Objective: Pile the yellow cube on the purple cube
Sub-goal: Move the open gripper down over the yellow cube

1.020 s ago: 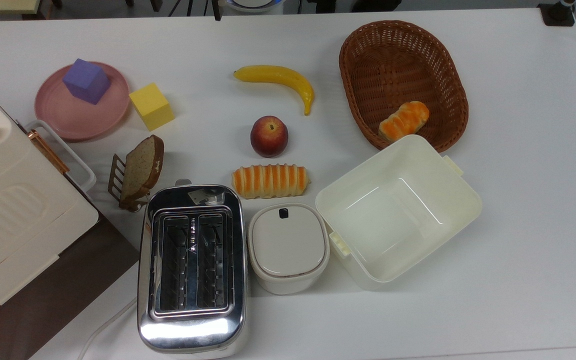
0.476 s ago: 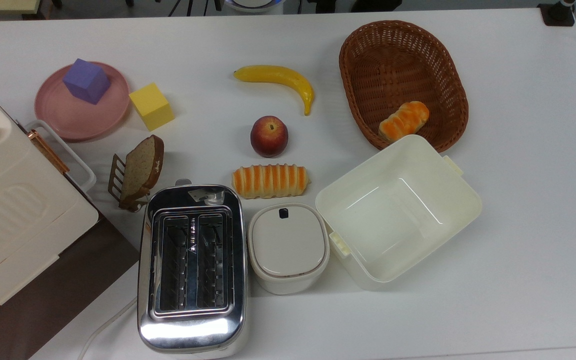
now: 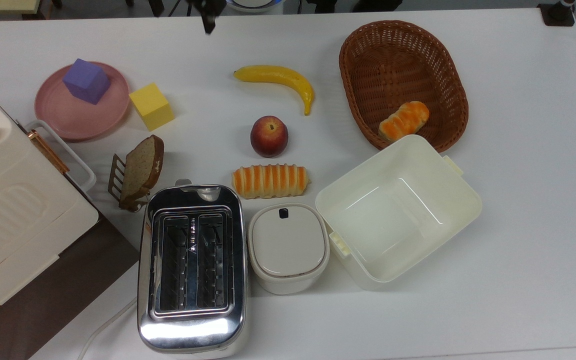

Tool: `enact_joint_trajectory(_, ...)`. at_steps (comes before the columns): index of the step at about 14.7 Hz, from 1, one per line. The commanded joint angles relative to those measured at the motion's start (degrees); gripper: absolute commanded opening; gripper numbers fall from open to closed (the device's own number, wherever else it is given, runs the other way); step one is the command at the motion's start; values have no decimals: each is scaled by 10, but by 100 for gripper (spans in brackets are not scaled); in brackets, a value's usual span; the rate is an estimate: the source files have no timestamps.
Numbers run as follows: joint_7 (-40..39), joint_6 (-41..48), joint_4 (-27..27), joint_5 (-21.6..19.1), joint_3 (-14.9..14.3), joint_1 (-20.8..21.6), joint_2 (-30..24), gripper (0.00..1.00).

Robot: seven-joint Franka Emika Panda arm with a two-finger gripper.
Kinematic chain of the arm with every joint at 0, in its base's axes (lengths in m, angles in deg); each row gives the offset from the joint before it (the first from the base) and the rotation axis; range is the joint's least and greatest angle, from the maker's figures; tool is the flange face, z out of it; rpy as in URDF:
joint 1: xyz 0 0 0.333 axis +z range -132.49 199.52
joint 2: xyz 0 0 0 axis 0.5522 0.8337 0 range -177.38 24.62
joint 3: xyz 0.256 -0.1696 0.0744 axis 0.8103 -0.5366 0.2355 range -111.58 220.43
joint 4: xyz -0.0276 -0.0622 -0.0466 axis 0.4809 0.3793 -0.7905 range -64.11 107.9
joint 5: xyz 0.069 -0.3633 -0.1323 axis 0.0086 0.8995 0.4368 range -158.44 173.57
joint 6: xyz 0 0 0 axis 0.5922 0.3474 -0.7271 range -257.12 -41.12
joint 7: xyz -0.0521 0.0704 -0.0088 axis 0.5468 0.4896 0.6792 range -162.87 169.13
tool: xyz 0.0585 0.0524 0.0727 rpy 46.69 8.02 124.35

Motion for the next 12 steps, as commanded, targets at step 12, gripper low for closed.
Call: enact_joint_trajectory(12,218,-270,192,58,-16,-93,34,100)
